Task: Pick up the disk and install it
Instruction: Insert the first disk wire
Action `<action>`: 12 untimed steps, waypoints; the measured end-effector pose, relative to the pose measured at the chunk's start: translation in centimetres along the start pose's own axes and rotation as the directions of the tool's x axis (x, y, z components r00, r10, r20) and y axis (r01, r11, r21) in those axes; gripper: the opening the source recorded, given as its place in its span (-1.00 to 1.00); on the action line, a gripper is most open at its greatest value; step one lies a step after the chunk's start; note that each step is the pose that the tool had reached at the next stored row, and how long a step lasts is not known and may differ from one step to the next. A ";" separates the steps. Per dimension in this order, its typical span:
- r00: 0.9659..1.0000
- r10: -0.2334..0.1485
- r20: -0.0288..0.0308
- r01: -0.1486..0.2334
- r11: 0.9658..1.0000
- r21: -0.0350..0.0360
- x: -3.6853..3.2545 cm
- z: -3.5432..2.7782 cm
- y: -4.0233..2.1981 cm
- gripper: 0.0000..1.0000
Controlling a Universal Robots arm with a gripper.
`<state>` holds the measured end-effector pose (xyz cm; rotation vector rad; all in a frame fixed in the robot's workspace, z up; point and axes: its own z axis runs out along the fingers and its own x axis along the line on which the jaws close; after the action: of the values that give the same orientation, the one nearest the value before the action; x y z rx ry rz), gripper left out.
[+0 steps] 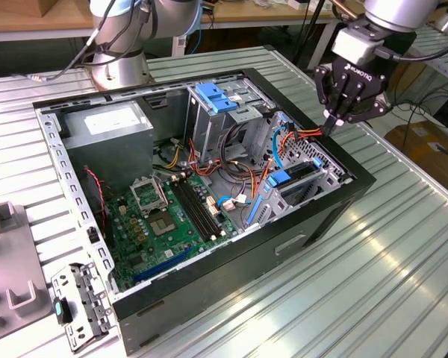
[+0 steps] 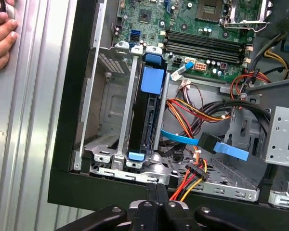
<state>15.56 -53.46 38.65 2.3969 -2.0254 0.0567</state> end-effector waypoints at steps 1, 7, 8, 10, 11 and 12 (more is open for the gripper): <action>1.000 -0.001 0.000 0.001 1.000 0.000 -0.23 0.02 -0.38 -0.79; 1.000 -0.007 0.000 0.007 1.000 0.000 -1.44 0.05 -1.36 -0.79; 1.000 -0.007 0.000 0.007 1.000 0.000 -1.43 0.06 -1.36 -0.79; 1.000 -0.007 0.000 0.007 1.000 0.000 -1.44 0.06 -1.37 -0.79; 1.000 -0.007 0.000 0.007 1.000 0.000 -1.44 0.05 -1.37 -0.79; 1.000 -0.007 0.000 0.007 1.000 0.000 -1.44 0.05 -1.37 -0.79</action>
<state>16.68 -51.81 38.59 2.4041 -2.0170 0.0568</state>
